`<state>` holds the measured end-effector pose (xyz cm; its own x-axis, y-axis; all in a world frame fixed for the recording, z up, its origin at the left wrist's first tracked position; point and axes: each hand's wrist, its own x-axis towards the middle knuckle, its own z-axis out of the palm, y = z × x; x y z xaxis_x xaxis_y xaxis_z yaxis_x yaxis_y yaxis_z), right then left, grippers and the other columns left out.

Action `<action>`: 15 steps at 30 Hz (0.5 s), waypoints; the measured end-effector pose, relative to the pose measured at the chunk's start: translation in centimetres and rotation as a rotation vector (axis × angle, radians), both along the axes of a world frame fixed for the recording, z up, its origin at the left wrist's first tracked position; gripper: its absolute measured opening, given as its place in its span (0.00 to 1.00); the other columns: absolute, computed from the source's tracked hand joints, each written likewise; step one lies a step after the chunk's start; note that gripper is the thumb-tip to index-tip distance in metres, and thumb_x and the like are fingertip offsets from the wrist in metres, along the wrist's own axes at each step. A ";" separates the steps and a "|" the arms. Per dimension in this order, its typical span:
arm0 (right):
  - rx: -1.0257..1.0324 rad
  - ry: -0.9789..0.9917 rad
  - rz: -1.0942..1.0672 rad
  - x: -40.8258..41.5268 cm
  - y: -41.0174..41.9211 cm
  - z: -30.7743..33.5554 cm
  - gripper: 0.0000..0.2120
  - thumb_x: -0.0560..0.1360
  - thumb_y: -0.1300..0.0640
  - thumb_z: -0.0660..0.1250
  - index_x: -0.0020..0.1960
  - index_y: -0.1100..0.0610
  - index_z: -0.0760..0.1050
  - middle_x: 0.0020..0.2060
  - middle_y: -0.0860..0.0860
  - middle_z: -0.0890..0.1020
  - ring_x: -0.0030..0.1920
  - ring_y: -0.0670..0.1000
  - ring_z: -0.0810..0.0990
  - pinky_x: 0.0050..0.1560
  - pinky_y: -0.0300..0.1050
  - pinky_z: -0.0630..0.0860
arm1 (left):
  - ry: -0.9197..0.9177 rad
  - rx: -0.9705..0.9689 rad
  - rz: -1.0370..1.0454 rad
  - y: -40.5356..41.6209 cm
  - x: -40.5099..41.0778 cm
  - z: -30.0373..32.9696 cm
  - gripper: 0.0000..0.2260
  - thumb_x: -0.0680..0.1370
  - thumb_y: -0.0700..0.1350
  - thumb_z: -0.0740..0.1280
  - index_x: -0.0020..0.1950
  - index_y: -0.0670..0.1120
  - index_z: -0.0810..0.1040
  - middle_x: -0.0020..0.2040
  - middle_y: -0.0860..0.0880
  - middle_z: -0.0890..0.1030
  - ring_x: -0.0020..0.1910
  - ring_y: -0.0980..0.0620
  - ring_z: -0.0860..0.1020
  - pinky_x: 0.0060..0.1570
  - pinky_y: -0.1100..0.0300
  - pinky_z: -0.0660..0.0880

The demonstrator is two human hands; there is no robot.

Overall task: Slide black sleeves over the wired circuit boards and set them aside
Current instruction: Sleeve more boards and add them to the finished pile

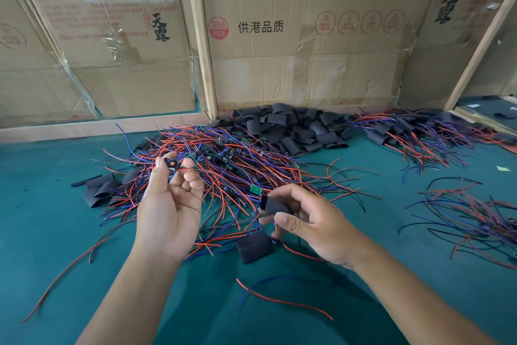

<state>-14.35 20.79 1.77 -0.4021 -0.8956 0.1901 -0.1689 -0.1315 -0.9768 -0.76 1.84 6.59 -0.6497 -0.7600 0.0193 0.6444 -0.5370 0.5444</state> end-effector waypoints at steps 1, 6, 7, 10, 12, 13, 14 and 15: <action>-0.016 -0.013 0.037 0.2 0.0 0.1 0.16 0.78 0.51 0.68 0.63 0.56 0.70 0.58 0.60 0.81 0.59 0.56 0.82 0.51 0.46 0.78 | 0.012 0.009 -0.003 0.0 0.0 0.1 0.07 0.83 0.48 0.60 0.50 0.46 0.73 0.38 0.49 0.77 0.32 0.56 0.73 0.36 0.68 0.74; 0.012 0.024 0.078 1.4 -0.1 0.5 0.17 0.77 0.42 0.69 0.61 0.46 0.70 0.59 0.59 0.82 0.60 0.61 0.80 0.55 0.49 0.77 | 0.035 0.004 -0.011 0.0 0.1 0.3 0.08 0.84 0.48 0.59 0.50 0.47 0.74 0.39 0.50 0.77 0.32 0.57 0.73 0.37 0.69 0.74; 0.023 0.051 0.075 1.6 -0.1 0.5 0.16 0.77 0.41 0.69 0.60 0.45 0.70 0.58 0.59 0.82 0.60 0.61 0.80 0.58 0.52 0.77 | 0.042 0.004 -0.016 0.0 0.1 0.4 0.08 0.84 0.48 0.59 0.50 0.47 0.74 0.39 0.50 0.77 0.32 0.57 0.72 0.37 0.69 0.73; 0.047 0.097 0.076 2.0 -0.2 0.5 0.15 0.77 0.42 0.68 0.60 0.44 0.70 0.58 0.57 0.81 0.61 0.60 0.80 0.65 0.65 0.73 | 0.053 0.002 -0.022 0.1 0.1 0.4 0.08 0.84 0.48 0.59 0.50 0.47 0.74 0.39 0.50 0.76 0.32 0.57 0.71 0.37 0.69 0.73; 0.056 0.102 0.069 2.2 -0.2 0.6 0.15 0.77 0.43 0.68 0.60 0.44 0.69 0.58 0.57 0.82 0.62 0.58 0.80 0.65 0.63 0.73 | 0.055 -0.005 -0.022 0.2 0.1 0.4 0.08 0.84 0.48 0.58 0.50 0.47 0.74 0.39 0.50 0.76 0.32 0.57 0.71 0.37 0.70 0.73; 0.059 0.105 0.062 2.3 -0.2 0.7 0.14 0.78 0.44 0.68 0.60 0.44 0.69 0.58 0.56 0.82 0.62 0.56 0.80 0.65 0.62 0.73 | 0.056 -0.007 -0.024 0.2 0.1 0.4 0.08 0.84 0.48 0.58 0.50 0.47 0.74 0.39 0.50 0.75 0.31 0.57 0.71 0.36 0.70 0.72; 0.063 0.112 0.054 2.3 -0.1 0.8 0.13 0.78 0.45 0.68 0.60 0.44 0.69 0.58 0.55 0.83 0.61 0.54 0.81 0.65 0.60 0.74 | 0.058 -0.008 -0.026 0.3 0.1 0.5 0.08 0.85 0.48 0.57 0.50 0.47 0.73 0.38 0.50 0.75 0.31 0.57 0.71 0.36 0.70 0.72; 0.066 0.122 0.045 2.4 -0.1 0.9 0.13 0.78 0.46 0.68 0.60 0.43 0.69 0.57 0.54 0.83 0.60 0.53 0.81 0.65 0.60 0.74 | 0.062 -0.007 -0.029 0.3 0.1 0.5 0.08 0.85 0.48 0.57 0.51 0.47 0.73 0.38 0.51 0.75 0.30 0.57 0.71 0.35 0.70 0.72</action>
